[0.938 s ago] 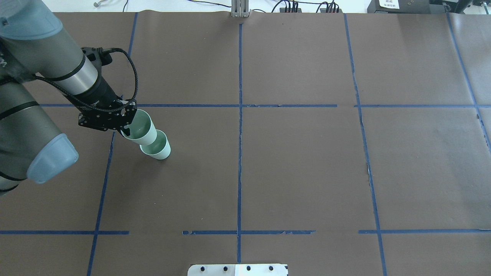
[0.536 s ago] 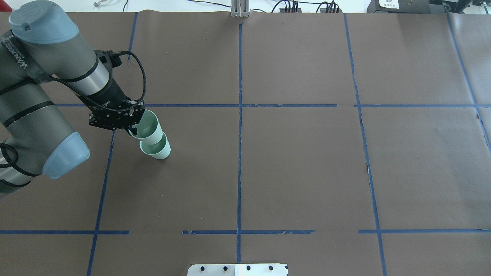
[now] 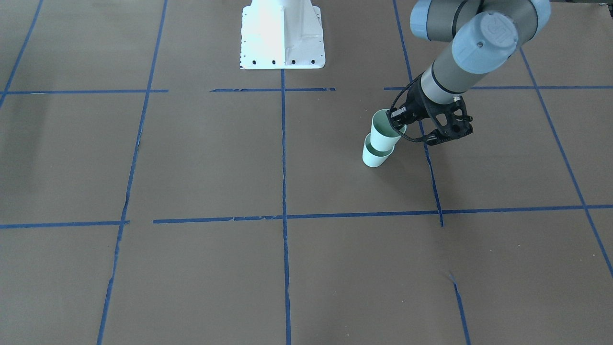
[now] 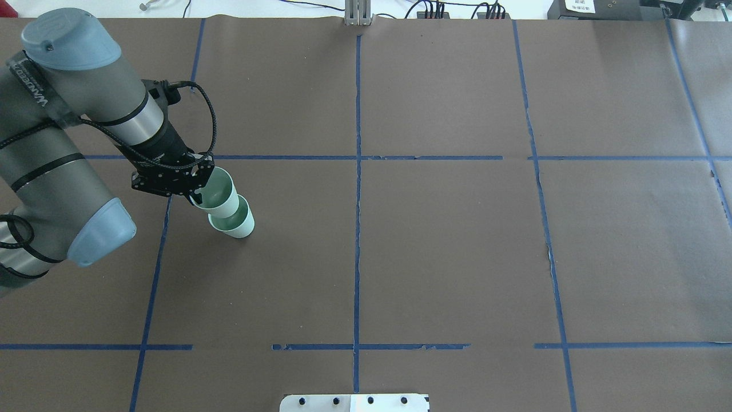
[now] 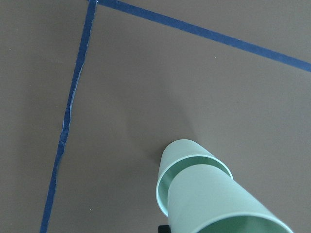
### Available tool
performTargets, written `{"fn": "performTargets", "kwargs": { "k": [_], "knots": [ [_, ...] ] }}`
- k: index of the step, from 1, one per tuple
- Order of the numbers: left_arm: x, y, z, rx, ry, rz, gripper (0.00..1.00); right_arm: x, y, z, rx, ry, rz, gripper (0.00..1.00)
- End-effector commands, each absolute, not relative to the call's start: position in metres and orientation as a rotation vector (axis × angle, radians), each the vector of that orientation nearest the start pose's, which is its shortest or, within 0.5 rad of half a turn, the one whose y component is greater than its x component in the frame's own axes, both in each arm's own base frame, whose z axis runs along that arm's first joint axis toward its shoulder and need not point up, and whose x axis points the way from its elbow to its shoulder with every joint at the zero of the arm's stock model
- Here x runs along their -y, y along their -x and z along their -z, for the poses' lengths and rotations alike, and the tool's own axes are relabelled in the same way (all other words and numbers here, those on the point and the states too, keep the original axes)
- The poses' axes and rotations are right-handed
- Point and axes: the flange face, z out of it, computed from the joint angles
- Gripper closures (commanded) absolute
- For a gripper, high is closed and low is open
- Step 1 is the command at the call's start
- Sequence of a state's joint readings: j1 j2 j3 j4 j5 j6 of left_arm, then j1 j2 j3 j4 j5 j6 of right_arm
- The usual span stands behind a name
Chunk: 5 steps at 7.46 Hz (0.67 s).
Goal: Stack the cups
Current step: 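Lower the held cup into the other green cup with the left gripper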
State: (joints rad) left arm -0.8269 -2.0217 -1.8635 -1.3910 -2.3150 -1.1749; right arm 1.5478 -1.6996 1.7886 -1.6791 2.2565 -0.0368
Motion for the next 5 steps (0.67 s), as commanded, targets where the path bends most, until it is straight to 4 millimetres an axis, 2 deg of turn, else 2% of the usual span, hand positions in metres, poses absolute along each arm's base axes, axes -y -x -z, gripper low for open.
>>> {"fn": "performTargets", "kwargs": {
  "k": [1, 3, 4, 5],
  "knots": [
    [0.4830, -0.3588, -0.2892, -0.853, 0.288, 0.189, 1.00, 0.4357, -0.0602, -0.6282, 0.686, 0.014, 0.051, 0.00],
    [0.4792, -0.3641, -0.2883, -0.852, 0.292, 0.179, 1.00, 0.4358, -0.0602, -0.6280, 0.686, 0.013, 0.051, 0.00],
    [0.4785, -0.3647, -0.2892, -0.851, 0.292, 0.174, 0.20, 0.4358, -0.0602, -0.6280, 0.686, 0.013, 0.051, 0.00],
    [0.4783, -0.3644, -0.2886, -0.852, 0.291, 0.174, 0.00, 0.4358, -0.0602, -0.6280, 0.686, 0.013, 0.051, 0.00]
  ]
}}
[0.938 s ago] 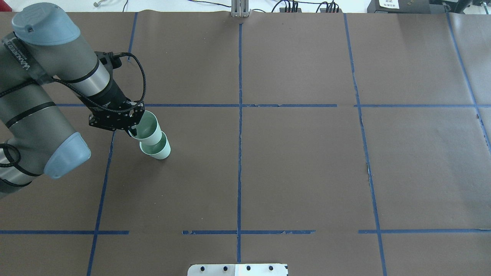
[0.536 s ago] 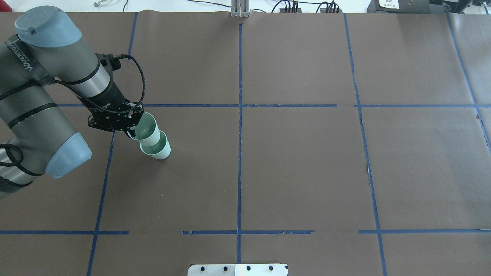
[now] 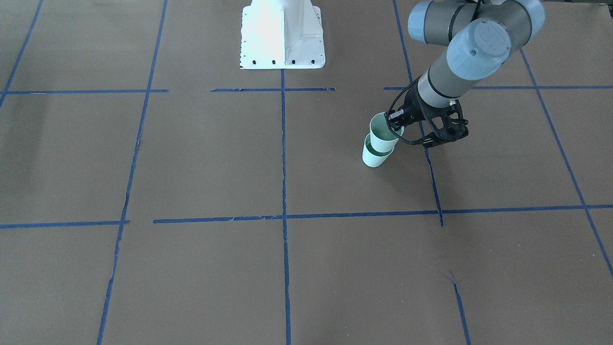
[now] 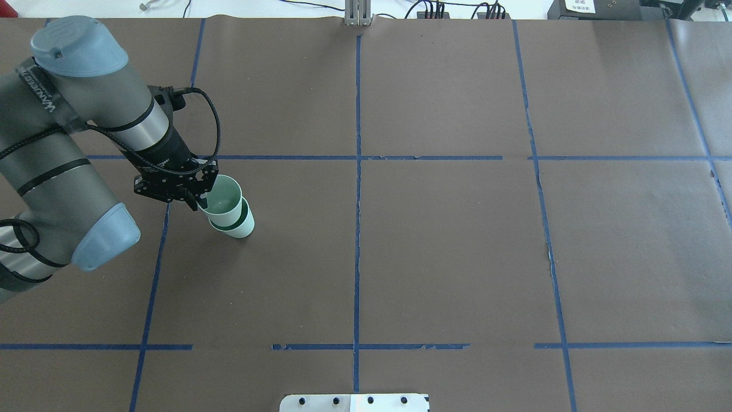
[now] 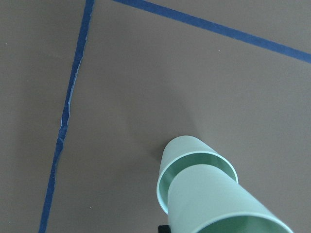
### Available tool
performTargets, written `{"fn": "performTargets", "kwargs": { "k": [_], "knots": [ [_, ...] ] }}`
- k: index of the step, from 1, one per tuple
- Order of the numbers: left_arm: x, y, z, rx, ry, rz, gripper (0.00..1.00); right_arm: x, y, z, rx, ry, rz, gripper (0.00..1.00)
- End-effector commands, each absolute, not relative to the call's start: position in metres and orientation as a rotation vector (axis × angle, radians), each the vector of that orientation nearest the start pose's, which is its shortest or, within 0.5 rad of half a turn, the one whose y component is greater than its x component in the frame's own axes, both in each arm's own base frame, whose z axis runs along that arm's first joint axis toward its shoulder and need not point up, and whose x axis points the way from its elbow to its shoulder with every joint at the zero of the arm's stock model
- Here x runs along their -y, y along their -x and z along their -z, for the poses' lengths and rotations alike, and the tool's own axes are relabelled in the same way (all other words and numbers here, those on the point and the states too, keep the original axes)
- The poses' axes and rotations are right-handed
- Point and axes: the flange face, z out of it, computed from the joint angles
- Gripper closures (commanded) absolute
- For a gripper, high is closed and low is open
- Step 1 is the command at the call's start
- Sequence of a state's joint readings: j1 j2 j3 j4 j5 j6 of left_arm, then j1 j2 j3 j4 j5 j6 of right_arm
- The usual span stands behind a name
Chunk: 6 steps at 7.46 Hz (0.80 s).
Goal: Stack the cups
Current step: 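Lower the held cup into the other green cup with the left gripper, then open the left gripper and release the stacked cup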
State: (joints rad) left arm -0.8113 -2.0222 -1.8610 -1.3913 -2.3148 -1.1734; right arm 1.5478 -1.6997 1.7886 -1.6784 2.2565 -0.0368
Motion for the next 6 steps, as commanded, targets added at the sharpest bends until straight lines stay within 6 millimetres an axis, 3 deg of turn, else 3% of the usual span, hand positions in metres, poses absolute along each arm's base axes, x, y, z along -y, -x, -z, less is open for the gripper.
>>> {"fn": "performTargets", "kwargs": {
  "k": [1, 4, 5, 6],
  "knots": [
    [0.478, -0.364, -0.287, -0.854, 0.289, 0.172, 0.00, 0.436, -0.060, -0.628, 0.686, 0.013, 0.051, 0.00],
    [0.479, -0.352, -0.276, -0.872, 0.255, 0.176, 0.00, 0.436, -0.060, -0.628, 0.686, 0.013, 0.051, 0.00],
    [0.490, -0.341, -0.279, -0.837, 0.174, 0.208, 0.00, 0.436, -0.060, -0.627, 0.686, 0.013, 0.051, 0.00],
    [0.511, -0.311, -0.282, -0.805, 0.035, 0.158, 0.00, 0.436, -0.060, -0.628, 0.686, 0.013, 0.051, 0.00]
  ]
}}
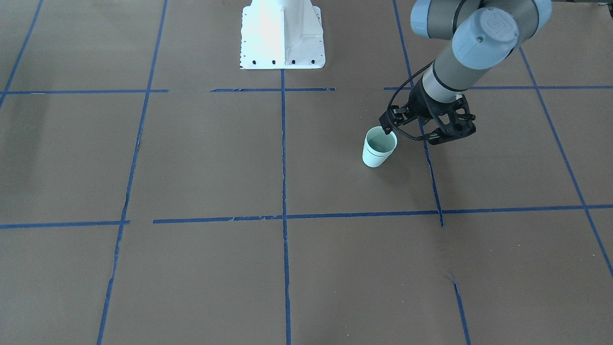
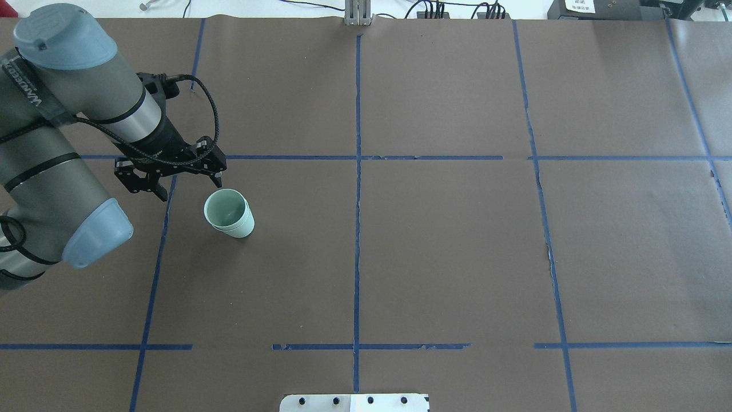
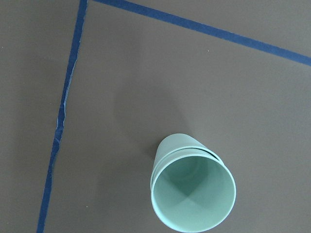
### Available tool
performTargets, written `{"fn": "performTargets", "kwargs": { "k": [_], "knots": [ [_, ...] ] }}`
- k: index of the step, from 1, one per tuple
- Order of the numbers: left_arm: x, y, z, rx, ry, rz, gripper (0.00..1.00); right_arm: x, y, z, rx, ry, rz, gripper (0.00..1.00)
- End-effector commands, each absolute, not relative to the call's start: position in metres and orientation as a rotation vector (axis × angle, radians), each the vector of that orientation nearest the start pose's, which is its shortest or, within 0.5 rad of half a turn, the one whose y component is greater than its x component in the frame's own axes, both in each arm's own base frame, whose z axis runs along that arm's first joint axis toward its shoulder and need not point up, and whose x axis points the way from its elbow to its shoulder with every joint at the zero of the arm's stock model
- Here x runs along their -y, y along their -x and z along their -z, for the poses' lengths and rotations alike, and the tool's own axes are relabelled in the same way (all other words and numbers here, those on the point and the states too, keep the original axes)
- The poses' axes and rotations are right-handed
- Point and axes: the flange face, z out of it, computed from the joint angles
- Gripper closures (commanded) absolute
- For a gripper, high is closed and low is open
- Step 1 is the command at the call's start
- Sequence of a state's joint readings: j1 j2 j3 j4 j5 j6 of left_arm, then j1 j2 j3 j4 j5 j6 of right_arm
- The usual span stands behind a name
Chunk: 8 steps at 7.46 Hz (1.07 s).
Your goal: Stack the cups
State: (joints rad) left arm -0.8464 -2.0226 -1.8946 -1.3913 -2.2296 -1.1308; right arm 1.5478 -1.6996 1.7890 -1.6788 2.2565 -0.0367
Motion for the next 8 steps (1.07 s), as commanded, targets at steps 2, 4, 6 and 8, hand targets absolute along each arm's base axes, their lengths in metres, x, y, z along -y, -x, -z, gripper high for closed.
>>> {"fn": "performTargets", "kwargs": {
  "k": [2, 4, 6, 8],
  "knots": [
    [0.548, -0.230, -0.315, -0.767, -0.078, 0.072, 0.00, 0.436, -0.060, -0.628, 0.686, 0.014, 0.051, 0.00],
    [0.558, -0.151, -0.370, -0.707, -0.128, 0.008, 0.00, 0.436, -0.060, -0.628, 0.686, 0.014, 0.051, 0.00],
    [0.569, -0.113, -0.417, -0.661, -0.109, -0.010, 0.00, 0.436, -0.060, -0.628, 0.686, 0.013, 0.051, 0.00],
    [0.572, -0.056, -0.474, -0.618, -0.103, -0.095, 0.00, 0.436, -0.060, -0.628, 0.686, 0.013, 0.051, 0.00]
  ]
}}
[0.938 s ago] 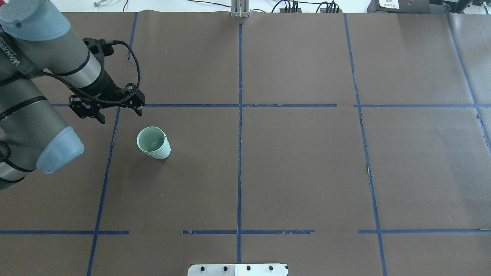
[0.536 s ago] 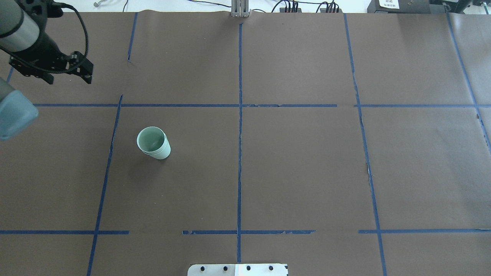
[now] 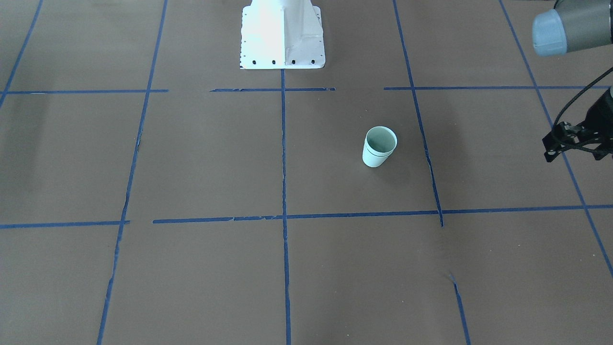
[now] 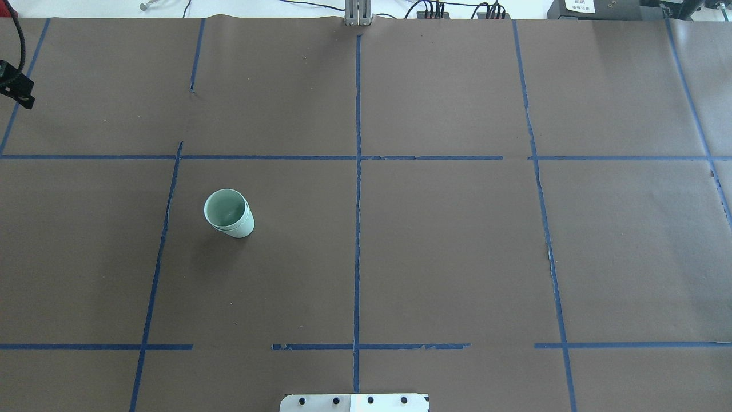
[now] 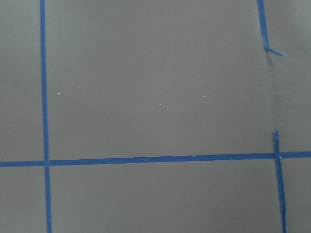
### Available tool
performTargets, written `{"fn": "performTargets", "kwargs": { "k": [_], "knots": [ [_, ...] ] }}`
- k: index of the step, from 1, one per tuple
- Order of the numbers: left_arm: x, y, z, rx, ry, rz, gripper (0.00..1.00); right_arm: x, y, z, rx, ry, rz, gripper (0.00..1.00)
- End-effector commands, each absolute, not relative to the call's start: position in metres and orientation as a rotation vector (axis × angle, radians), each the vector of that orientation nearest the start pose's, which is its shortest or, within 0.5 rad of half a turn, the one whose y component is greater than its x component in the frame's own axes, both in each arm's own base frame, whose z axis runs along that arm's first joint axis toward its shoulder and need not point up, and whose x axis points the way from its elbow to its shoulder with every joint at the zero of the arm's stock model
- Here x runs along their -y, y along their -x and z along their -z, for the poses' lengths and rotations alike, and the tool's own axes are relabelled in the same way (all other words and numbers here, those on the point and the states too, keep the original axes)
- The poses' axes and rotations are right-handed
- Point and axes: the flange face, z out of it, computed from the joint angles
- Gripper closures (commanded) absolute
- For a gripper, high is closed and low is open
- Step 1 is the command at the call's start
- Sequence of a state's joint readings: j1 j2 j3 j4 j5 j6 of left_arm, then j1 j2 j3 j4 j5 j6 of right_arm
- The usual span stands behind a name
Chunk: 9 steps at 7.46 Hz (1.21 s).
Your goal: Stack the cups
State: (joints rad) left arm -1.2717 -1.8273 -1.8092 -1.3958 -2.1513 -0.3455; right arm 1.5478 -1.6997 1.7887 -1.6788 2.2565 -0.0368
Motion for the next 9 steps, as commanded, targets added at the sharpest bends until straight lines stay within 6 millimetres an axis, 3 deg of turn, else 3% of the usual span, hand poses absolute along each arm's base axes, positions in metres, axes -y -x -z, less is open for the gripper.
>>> {"fn": "performTargets", "kwargs": {
  "k": [1, 4, 6, 7, 9],
  "knots": [
    [0.572, -0.024, -0.498, -0.656, -0.085, -0.098, 0.00, 0.436, -0.060, -0.628, 0.686, 0.014, 0.051, 0.00],
    [0.520, 0.056, -0.584, -0.712, -0.053, -0.094, 0.00, 0.436, -0.060, -0.628, 0.686, 0.013, 0.051, 0.00],
    [0.479, 0.060, -0.645, -0.818, -0.046, -0.076, 0.00, 0.436, -0.060, -0.628, 0.686, 0.013, 0.051, 0.00],
    [0.477, 0.058, -0.663, -0.840, -0.039, -0.072, 0.00, 0.436, -0.060, -0.628, 0.686, 0.014, 0.051, 0.00],
    [0.476, 0.060, -0.667, -0.839, -0.033, -0.064, 0.00, 0.436, -0.060, -0.628, 0.686, 0.015, 0.049, 0.00]
  ]
}}
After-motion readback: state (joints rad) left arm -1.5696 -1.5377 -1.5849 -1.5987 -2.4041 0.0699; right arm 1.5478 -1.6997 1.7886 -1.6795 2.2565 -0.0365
